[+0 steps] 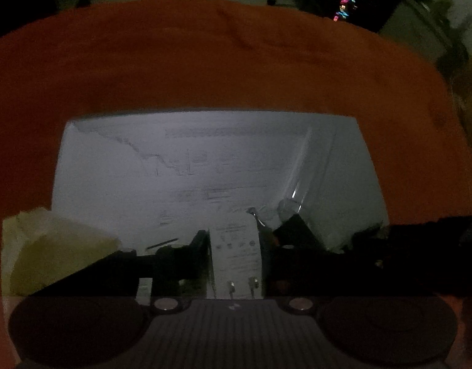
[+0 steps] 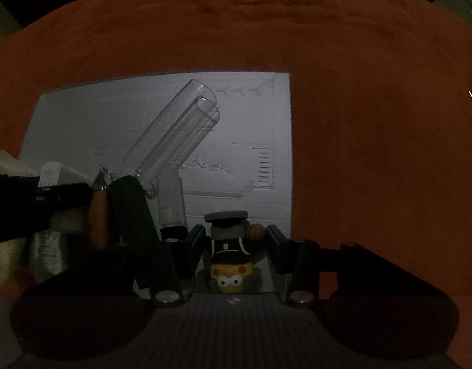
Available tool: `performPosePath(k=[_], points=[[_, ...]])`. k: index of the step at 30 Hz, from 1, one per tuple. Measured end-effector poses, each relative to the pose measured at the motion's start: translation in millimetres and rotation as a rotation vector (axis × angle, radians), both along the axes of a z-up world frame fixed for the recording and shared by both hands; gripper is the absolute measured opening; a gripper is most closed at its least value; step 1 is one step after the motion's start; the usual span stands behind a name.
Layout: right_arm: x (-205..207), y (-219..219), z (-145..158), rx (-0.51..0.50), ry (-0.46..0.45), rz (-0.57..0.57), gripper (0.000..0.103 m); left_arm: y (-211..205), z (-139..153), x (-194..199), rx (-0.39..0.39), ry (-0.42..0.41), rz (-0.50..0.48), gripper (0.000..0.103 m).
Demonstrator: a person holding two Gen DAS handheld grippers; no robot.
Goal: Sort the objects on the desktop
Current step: 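Lift the charger plug with the left tool while the right tool lifts the figurine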
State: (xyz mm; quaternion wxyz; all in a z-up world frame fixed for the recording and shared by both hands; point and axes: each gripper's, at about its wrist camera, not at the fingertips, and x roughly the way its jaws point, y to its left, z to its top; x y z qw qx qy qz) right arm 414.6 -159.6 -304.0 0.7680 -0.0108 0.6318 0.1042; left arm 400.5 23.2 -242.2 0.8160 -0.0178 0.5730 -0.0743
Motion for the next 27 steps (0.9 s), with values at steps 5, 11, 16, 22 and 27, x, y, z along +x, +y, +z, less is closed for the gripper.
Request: performPosePath(k=[5,11,16,22,27], points=[[-1,1,-1,-0.005,-0.002,-0.005,0.047,-9,2,3,0.028,-0.008,-0.023,0.024],[-8,0,2,-0.015,-0.023,-0.008,0.046,-6,11,-6,0.024,0.002,-0.033,0.024],[-12,0,6,-0.028,-0.03,-0.008,0.046,-13,7,-15,0.064,-0.002,-0.063,0.024],[-14,5,2,-0.058,-0.021,0.008,0.047,-32,3,-13,0.141,-0.018,-0.113,0.025],[-15,4,-4,-0.073,-0.006,0.0,0.048,-38,2,-12,0.154,-0.029,-0.13,0.025]])
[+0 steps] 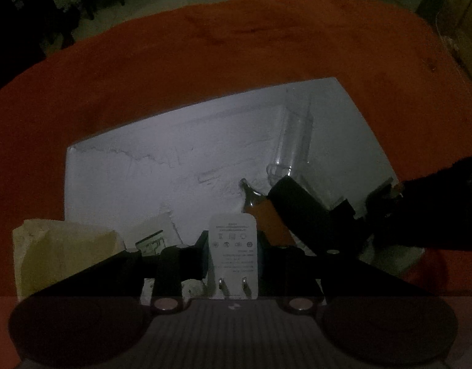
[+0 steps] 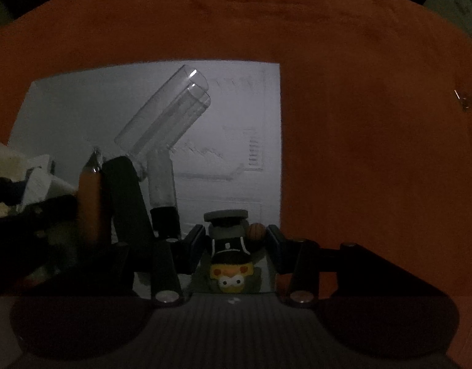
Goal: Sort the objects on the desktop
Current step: 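Lift the charger plug with the left tool while the right tool lifts the figurine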
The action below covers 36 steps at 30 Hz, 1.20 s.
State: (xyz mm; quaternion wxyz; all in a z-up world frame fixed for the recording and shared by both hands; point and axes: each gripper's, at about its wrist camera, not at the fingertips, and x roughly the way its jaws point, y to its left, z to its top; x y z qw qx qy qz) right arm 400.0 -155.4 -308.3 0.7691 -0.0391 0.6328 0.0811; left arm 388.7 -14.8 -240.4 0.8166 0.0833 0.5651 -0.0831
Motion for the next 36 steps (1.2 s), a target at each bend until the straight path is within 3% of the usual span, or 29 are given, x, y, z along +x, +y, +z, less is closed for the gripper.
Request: performPosePath(k=[6,19,27,36], points=[[-6,3,2,-0.017,-0.023,0.014,0.047,0,-11,-2,0.023,0.001,-0.002,0.025],[-12,-7,30,0.014,-0.068,-0.038,0.046,0,-3,-13,0.009,-0.037,0.0,0.025],[-17,-13,42,0.042,-0.086,-0.043,0.046,2,11,-17,-0.015,-0.05,0.019,0.025],[-29,-18,72,0.097,-0.124,-0.061,0.046,6,48,-32,-0.059,-0.094,0.037,0.025]])
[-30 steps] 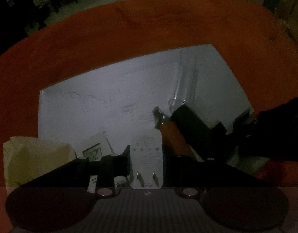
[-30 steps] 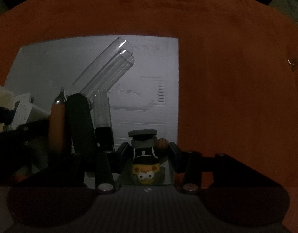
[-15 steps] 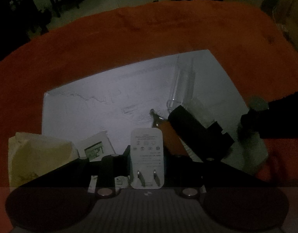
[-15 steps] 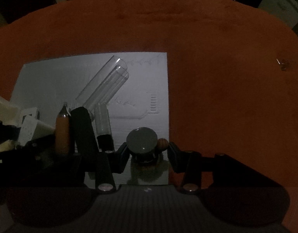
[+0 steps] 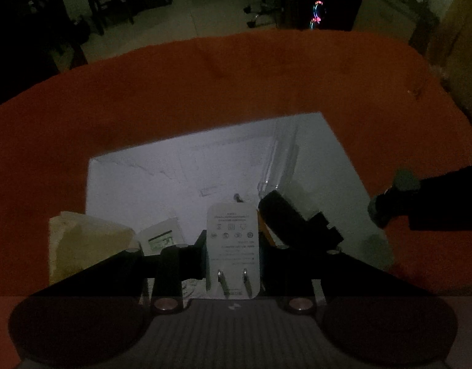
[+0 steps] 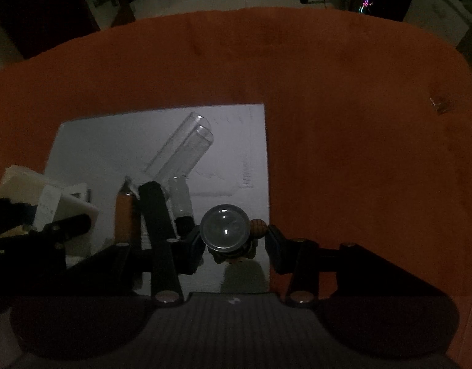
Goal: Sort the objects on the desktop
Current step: 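Lift the charger plug with the left tool while the right tool lifts the figurine, then lower the charger into the white box with the left tool while the right tool drops the figurine in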
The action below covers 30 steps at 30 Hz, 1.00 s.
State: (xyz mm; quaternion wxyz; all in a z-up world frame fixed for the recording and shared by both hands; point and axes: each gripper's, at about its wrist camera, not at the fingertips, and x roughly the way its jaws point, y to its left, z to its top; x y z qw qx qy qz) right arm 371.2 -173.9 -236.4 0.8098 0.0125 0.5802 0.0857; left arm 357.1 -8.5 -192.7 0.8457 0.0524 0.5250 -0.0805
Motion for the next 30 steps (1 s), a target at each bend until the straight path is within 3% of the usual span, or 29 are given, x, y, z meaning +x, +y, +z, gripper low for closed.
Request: performPosePath(k=[7,12,19,24,30], points=[[-22,-3,38,0.09,-0.008,-0.021,0.046,16,43,-22,-0.082,-0.037,0.011,0.025],[-43,3,67,0.118,-0.031,0.026,0.046,20,61,-45,-0.04,-0.056,-0.008,0.025],[-80,12,90,0.138,-0.04,0.074,0.046,29,90,-92,-0.039,-0.088,-0.021,0.025],[-113,16,110,0.172,-0.046,0.12,0.046,25,102,-135,-0.082,-0.107,-0.095,0.025],[-155,18,119,0.217,-0.055,0.164,0.046,22,100,-180,-0.162,-0.11,-0.115,0.025]])
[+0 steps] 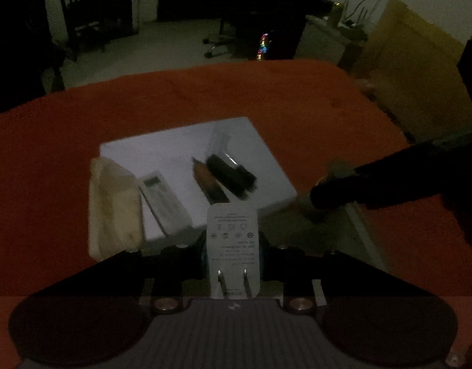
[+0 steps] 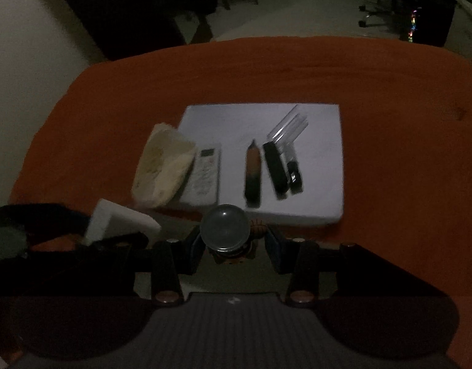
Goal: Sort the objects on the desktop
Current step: 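Lower the charger into the white box with the left tool while the right tool drops the figurine in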
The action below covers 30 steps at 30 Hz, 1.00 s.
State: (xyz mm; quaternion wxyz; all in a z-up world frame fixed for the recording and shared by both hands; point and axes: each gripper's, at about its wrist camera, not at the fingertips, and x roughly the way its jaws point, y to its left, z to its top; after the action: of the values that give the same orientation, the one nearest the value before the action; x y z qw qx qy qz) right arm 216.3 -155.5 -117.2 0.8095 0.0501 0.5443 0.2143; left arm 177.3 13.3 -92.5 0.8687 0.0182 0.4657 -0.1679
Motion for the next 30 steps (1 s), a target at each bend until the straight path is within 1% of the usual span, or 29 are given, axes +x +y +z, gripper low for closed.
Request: performPosePath(k=[4,7,9,11,13,21,24,30], points=[[-28,0,-6,0.023,0.006,0.012,0.046,-3,-5,-22,-0.014,-0.027,0.007,0.025],[-45,1,-15,0.004,0.005,0.03,0.046,-5,-16,-28,-0.023,0.0,0.002,0.025],[-50,1,-28,-0.009,0.027,0.047,0.046,-5,-28,-29,-0.015,0.032,0.01,0.025],[-51,-3,-43,-0.033,0.062,0.029,0.046,-6,-41,-28,-0.003,0.075,0.01,0.025],[-50,-6,-59,-0.055,0.086,0.017,0.046,-6,-53,-31,0.004,0.097,0.016,0.025],[-51,-6,-101,-0.126,0.131,0.014,0.046,-10,-93,-31,0.035,0.166,0.035,0.025],[-53,-6,-120,-0.17,0.148,0.02,0.046,-10,-110,-27,0.04,0.214,0.048,0.025],[-51,-6,-140,-0.208,0.182,0.009,0.046,-16,-134,-22,0.051,0.267,0.072,0.025]])
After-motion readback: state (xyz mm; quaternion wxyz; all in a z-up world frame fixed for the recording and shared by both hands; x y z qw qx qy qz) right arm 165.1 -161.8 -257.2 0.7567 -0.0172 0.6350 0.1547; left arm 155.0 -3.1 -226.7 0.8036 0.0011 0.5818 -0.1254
